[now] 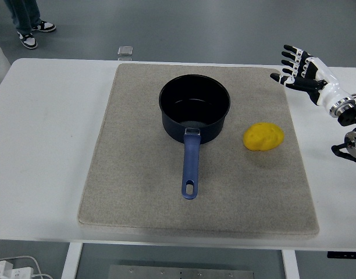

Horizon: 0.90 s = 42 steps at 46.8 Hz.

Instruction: Put the potato in the blue pot

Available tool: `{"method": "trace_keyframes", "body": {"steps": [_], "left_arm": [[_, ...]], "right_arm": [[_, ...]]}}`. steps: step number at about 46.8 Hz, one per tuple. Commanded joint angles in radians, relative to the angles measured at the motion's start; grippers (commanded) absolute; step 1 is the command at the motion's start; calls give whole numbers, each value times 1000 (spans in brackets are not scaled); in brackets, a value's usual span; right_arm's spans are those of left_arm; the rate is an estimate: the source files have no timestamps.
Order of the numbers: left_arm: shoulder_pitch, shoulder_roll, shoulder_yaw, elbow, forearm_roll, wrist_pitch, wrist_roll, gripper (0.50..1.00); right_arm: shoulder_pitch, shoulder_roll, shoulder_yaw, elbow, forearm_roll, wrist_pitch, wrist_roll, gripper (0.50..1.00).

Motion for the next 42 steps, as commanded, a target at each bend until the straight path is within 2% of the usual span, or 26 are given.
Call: {"method": "trace_keyframes", "body": {"steps": [1,11,20,25,35,42], "left_arm": [[0,0,0,0,0,0,0,1000],[0,0,0,0,0,0,0,1000],[0,0,0,0,0,0,0,1000],[0,0,0,0,0,0,0,1000],[0,0,0,0,0,0,0,1000],[0,0,0,0,0,0,0,1000]], "right_arm": [[-10,-54,0,44,-62,0,32,932],[-36,-232,-4,227,-233,-31,113,932],[-82,-356,-4,382,-470,-35,115,932],[-122,-352,-5,402,-578,-65,115,932],[-148,-312,-60,403,-750,-221,115,932],[-136,-283,-76,402,-751,-236,115,932]]}}
